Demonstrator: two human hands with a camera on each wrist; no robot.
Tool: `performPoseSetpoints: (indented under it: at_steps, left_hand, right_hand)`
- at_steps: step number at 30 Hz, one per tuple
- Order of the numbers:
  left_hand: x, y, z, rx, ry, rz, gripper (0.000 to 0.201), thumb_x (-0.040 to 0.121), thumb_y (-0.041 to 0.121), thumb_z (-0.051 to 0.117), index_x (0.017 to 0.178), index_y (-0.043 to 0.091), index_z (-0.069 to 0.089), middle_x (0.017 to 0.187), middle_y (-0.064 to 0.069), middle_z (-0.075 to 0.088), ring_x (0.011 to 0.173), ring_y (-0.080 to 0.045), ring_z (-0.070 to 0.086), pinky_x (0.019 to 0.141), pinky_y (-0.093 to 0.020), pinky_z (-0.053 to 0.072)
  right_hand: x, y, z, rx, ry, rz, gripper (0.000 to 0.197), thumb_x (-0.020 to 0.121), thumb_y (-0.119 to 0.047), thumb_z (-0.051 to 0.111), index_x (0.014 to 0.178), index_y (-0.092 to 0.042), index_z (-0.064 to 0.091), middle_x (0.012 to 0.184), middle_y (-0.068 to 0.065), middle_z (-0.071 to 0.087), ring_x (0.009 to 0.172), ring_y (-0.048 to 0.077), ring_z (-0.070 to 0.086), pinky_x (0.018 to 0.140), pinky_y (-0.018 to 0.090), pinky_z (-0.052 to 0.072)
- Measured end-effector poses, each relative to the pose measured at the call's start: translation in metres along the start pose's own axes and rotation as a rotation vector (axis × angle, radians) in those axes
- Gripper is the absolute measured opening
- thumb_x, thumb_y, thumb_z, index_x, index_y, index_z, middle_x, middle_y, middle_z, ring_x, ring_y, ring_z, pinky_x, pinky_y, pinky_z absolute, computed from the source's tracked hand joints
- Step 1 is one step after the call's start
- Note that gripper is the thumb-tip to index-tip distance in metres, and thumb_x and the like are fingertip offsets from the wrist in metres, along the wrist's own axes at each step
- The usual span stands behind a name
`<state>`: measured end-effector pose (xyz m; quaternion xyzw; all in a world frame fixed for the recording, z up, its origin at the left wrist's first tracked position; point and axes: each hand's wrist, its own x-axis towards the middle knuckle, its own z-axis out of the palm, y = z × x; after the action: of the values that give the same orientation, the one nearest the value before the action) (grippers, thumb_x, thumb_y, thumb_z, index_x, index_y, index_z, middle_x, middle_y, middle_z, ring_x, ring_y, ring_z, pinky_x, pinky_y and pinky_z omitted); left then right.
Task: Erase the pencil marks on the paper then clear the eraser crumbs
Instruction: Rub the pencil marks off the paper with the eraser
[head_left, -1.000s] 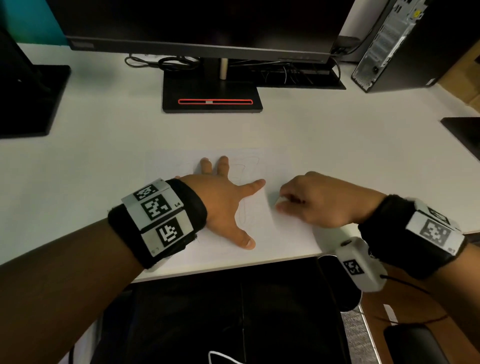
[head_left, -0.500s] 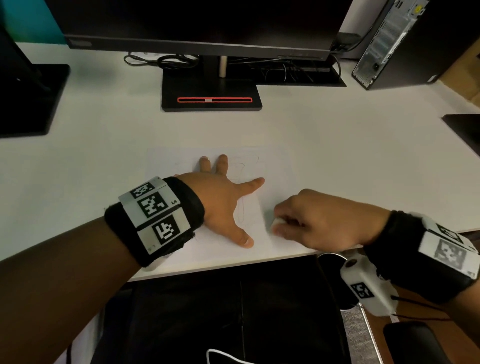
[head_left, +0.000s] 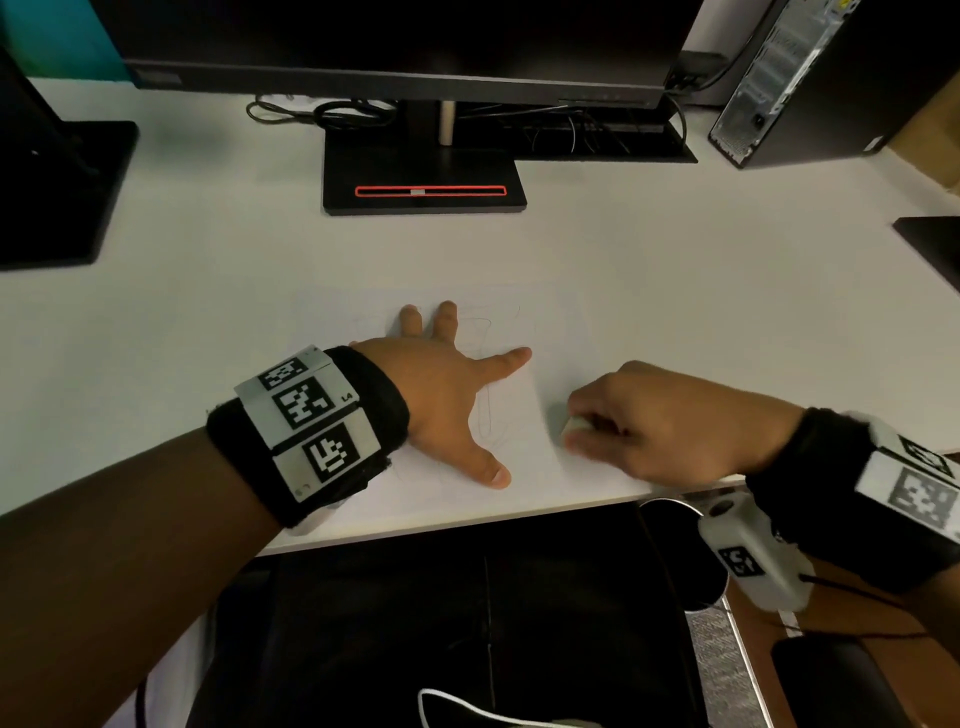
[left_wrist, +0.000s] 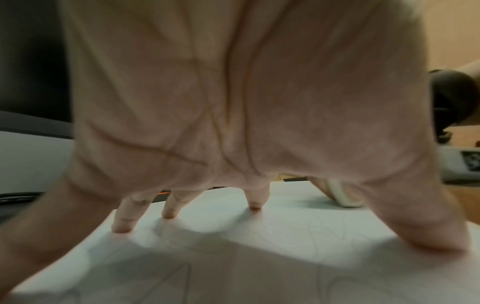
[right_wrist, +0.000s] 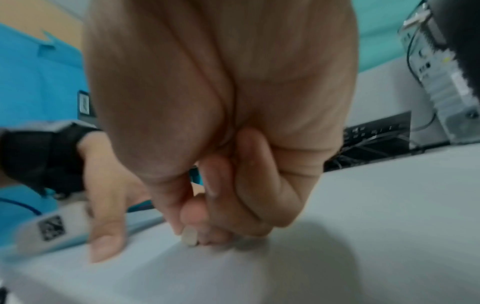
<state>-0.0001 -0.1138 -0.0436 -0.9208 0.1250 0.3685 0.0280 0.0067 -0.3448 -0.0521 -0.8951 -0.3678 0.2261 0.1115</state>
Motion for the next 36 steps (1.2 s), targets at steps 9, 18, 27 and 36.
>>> performPoseSetpoints:
  at_steps: [9,18,27,36]
  left_hand:
    - [0.0,0.001,0.0,0.007,0.0,-0.004,0.125,0.061,0.091,0.063,0.143,0.063,-0.028,0.159,-0.013,-0.039,0.147,-0.048,-0.027,0.116,-0.071,0.018]
    - [0.0,0.002,0.0,0.012,0.001,-0.01,0.125,0.061,0.091,0.063,0.142,0.064,-0.028,0.159,-0.014,-0.038,0.147,-0.05,-0.026,0.117,-0.07,0.017]
    - [-0.001,0.001,0.0,0.0,0.012,-0.004,0.124,0.062,0.09,0.064,0.143,0.064,-0.026,0.16,-0.013,-0.037,0.147,-0.049,-0.026,0.117,-0.069,0.02]
    - [-0.001,0.002,-0.001,0.019,0.02,-0.004,0.123,0.063,0.09,0.064,0.143,0.064,-0.025,0.161,-0.012,-0.034,0.148,-0.049,-0.021,0.117,-0.065,0.024]
  right_hand:
    - [-0.002,-0.002,-0.001,-0.001,-0.008,0.008,0.034,0.098,-0.035,0.055,0.07,-0.016,0.051,0.061,-0.001,0.053,0.057,0.012,0.047,0.058,0.025,0.038]
    - [0.006,-0.02,0.005,0.008,-0.017,-0.037,0.034,0.099,-0.035,0.054,0.07,-0.015,0.052,0.06,-0.001,0.054,0.057,0.013,0.048,0.058,0.027,0.041]
    - [0.006,-0.027,0.004,-0.01,-0.054,-0.055,0.032,0.099,-0.035,0.054,0.074,-0.016,0.056,0.063,-0.002,0.056,0.059,0.014,0.051,0.061,0.028,0.042]
    - [0.006,-0.034,0.007,-0.018,-0.05,-0.098,0.033,0.1,-0.036,0.053,0.076,-0.013,0.057,0.062,-0.002,0.055,0.058,0.011,0.05,0.06,0.024,0.04]
